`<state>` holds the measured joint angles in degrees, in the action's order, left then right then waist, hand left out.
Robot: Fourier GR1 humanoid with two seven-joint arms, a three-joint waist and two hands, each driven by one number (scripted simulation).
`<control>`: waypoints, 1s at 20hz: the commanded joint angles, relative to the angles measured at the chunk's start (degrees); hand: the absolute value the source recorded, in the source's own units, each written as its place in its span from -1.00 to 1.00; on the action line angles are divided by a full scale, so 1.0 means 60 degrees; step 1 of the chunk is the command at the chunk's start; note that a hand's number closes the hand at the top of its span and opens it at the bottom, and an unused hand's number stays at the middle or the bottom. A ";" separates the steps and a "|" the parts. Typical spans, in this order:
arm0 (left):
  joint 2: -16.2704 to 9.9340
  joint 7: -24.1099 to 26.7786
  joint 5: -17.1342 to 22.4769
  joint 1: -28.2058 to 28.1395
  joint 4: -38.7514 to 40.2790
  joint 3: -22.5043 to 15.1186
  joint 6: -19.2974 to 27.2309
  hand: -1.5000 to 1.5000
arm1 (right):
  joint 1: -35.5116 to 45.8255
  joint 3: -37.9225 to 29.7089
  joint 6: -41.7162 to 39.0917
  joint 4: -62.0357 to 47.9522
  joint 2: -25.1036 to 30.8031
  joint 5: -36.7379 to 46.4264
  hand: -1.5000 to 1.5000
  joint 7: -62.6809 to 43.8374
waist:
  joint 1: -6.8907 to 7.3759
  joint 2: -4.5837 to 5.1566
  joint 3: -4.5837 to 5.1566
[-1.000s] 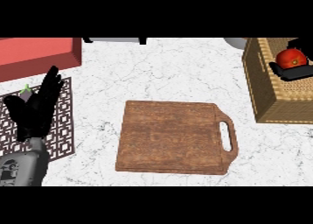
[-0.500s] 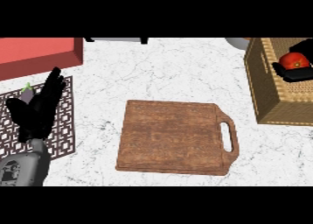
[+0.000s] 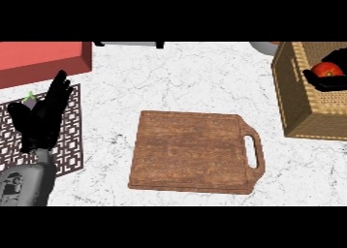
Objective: Pick the tomato from the cutting board and place it in the basket
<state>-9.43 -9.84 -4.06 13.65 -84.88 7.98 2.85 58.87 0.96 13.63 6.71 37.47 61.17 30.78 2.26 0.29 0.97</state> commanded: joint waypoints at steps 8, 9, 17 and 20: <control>-0.0074 0.0000 0.0120 -0.0071 -0.0028 0.0067 -0.0136 0.00 | -0.0078 -0.1271 -0.0413 -0.0100 -0.0144 -0.1235 -1.00 0.0091 | -0.0049 0.0078 -0.0186; -0.0152 0.0182 0.0255 -0.0002 0.0202 0.0143 -0.0322 0.00 | -0.0113 -0.1674 -0.0324 -0.0065 -0.0102 -0.1640 -1.00 0.0333 | -0.0063 0.0111 -0.0192; 0.0096 -0.0274 -0.0111 -0.0136 -0.0285 -0.0141 0.0109 0.00 | 0.0360 -0.3391 -0.2010 -0.0148 0.0388 -0.3444 -1.00 0.0259 | -0.0114 0.0017 -0.0187; 0.0177 0.0524 -0.0071 -0.0276 0.0304 -0.0045 0.0054 0.00 | 0.0537 -0.3962 -0.2594 -0.0210 0.0836 -0.4045 -1.00 -0.0224 | -0.0158 0.0057 -0.0174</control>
<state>-9.19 -8.97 -4.12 12.75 -84.17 8.11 2.92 61.12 -18.52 1.68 5.89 40.73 41.43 31.53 1.45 0.46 0.11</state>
